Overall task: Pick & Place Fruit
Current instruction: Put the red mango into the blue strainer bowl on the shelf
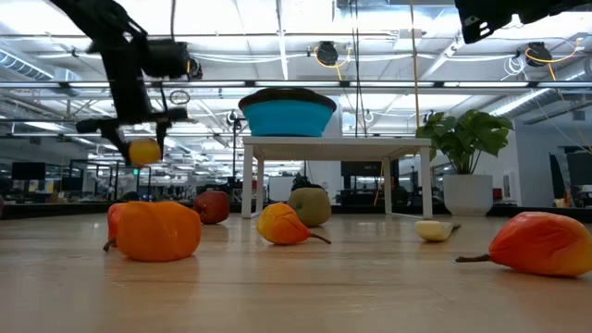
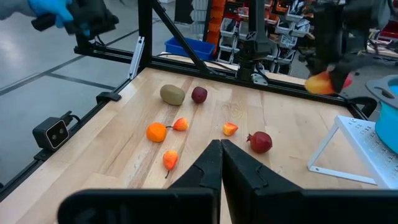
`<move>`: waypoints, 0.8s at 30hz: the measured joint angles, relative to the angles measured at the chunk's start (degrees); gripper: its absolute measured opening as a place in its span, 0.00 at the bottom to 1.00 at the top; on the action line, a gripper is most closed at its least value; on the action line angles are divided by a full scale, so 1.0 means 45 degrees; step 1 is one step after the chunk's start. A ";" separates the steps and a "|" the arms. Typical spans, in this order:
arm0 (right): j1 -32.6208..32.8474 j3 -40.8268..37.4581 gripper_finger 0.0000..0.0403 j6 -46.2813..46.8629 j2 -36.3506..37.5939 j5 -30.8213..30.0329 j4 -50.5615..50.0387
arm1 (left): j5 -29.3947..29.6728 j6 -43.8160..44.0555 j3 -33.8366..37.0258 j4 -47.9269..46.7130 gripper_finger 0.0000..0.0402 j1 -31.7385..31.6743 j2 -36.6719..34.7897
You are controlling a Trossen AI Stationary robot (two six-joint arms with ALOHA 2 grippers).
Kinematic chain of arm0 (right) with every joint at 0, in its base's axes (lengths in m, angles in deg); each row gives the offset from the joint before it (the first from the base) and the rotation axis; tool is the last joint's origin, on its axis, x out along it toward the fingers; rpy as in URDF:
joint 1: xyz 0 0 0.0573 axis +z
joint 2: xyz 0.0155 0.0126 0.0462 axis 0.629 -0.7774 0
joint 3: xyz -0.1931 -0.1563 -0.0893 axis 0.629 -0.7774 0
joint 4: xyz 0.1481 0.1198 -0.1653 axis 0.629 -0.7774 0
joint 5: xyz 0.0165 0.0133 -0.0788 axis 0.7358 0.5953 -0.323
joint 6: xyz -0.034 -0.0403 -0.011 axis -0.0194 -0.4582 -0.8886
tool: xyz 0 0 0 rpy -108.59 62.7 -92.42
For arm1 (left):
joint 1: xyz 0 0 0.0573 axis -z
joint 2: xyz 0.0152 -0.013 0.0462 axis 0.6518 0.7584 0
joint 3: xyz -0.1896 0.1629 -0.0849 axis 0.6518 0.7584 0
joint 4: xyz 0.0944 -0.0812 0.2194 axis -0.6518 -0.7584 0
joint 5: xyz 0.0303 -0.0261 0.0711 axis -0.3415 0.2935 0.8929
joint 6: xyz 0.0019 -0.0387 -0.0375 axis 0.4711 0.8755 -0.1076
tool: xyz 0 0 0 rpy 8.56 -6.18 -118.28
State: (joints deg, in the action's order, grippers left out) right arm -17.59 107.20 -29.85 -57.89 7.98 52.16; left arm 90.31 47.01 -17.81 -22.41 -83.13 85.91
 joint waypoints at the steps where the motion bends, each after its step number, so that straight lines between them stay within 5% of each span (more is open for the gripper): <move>1: 0.0000 0.0000 0.00 0.0000 0.0000 0.0000 0.0000 | 0.0000 0.0009 0.0000 0.0136 0.58 0.0004 -0.0401; 7: 0.0001 0.0000 0.00 0.0000 -0.0003 0.0000 0.0000 | -0.0841 -0.1109 -0.0005 0.2255 0.58 0.0034 -0.2460; 24: -0.0003 0.0000 0.00 -0.0032 0.0000 0.0004 0.0000 | -0.7912 -0.5258 -0.0024 1.2090 0.59 0.0230 -0.4235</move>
State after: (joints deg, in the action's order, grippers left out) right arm -17.61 107.20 -29.99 -57.89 8.00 52.16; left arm 54.70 23.35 -17.92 32.00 -82.10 66.86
